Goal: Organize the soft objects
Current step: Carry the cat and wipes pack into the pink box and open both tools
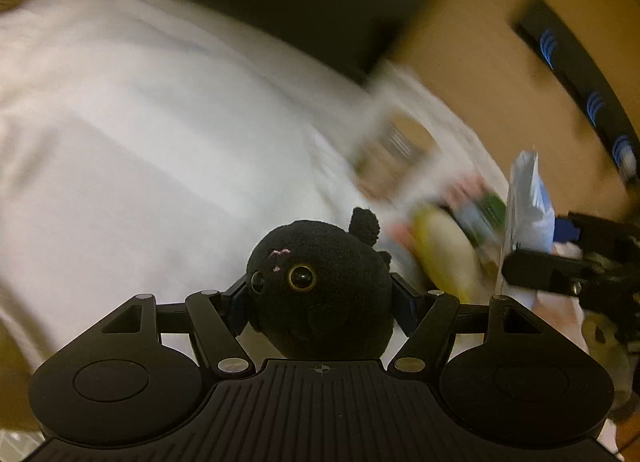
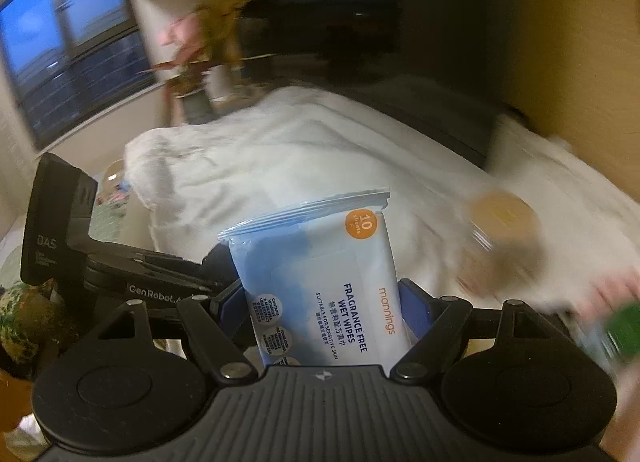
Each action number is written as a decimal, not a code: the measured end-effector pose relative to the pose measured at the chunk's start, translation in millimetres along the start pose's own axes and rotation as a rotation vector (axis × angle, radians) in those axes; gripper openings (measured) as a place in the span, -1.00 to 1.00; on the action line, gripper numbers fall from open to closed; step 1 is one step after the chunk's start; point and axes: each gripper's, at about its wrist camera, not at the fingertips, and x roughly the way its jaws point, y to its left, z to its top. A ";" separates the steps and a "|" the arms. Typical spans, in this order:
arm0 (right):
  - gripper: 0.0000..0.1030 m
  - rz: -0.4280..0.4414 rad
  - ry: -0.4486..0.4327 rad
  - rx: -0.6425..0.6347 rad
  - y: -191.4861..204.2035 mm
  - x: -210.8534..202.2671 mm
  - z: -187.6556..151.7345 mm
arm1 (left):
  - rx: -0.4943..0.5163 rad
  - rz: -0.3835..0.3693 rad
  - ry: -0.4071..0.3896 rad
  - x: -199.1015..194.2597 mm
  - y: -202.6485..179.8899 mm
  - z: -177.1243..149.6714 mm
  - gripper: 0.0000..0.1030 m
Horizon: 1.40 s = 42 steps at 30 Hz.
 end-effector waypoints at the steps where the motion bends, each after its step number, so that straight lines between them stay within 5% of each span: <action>1: 0.52 -0.035 0.002 0.027 -9.1 -12.3 -12.2 | 0.020 -0.025 0.036 8.1 -11.7 -4.8 0.43; 10: 0.52 -0.449 0.021 0.282 -83.3 -131.9 -128.4 | 0.257 -0.303 0.315 78.4 -161.5 -37.1 0.44; 18: 0.52 -0.594 -0.058 0.443 -111.2 -197.3 -191.2 | 0.465 -0.424 0.230 118.8 -311.8 13.1 0.44; 21: 0.52 -0.611 -0.068 0.489 -119.9 -198.8 -200.3 | 0.448 -0.447 0.204 147.2 -347.6 35.3 0.47; 23: 0.52 -0.616 -0.063 0.511 -124.3 -197.9 -203.6 | 0.423 -0.493 0.234 179.2 -353.7 43.6 0.50; 27: 0.52 -0.631 -0.045 0.520 -130.7 -187.0 -200.0 | 0.572 -0.266 0.203 242.6 -361.3 19.3 0.45; 29: 0.52 -0.643 -0.044 0.516 -133.4 -183.3 -194.3 | 0.543 -0.316 0.150 249.7 -347.8 16.8 0.34; 33: 0.52 -0.661 -0.077 0.517 -141.5 -187.8 -177.0 | 0.387 -0.394 0.054 229.3 -323.0 36.0 0.34; 42: 0.52 -0.644 -0.201 0.589 -216.6 -181.2 -81.1 | 0.425 -0.392 -0.017 144.8 -271.3 45.1 0.34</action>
